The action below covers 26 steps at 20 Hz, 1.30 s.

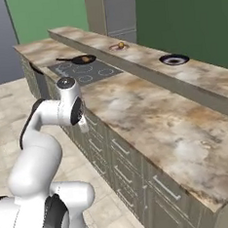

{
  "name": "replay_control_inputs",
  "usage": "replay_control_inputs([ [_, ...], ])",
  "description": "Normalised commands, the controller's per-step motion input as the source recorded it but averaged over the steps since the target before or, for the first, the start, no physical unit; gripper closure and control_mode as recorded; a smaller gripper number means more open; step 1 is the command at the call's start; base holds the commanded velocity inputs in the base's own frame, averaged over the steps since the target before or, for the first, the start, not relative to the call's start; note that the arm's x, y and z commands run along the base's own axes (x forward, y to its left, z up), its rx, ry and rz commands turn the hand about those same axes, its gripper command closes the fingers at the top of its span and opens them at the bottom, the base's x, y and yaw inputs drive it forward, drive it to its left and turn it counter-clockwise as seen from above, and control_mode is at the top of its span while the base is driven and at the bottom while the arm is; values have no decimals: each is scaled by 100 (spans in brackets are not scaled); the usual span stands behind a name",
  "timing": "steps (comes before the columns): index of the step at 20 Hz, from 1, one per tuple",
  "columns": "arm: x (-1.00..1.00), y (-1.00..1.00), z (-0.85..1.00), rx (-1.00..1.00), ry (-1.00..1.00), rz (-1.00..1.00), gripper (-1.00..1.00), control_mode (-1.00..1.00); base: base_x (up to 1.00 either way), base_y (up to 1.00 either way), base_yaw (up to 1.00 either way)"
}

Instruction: Take the chicken drumsticks from the pan and place one on each plate on the dining counter.

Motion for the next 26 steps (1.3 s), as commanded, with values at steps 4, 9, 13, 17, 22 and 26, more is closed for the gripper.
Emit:
replay_control_inputs([
  [4, 0, 0, 0, 0, 0, 0, -100, 100, 83, 100, -46],
  [9, 0, 0, 0, 0, 0, 0, -100, 100, 72, 100, -45],
  [13, 0, 0, 0, 0, 0, 0, -100, 100, 63, 100, -44],
  [17, 0, 0, 0, 0, 0, 0, -100, 100, 55, 100, -44],
  [22, 0, 0, 0, 0, 0, 0, -100, 100, 46, 100, -47],
  [26, 0, 0, 0, 0, 0, 0, -100, 100, 24, 100, -43],
])
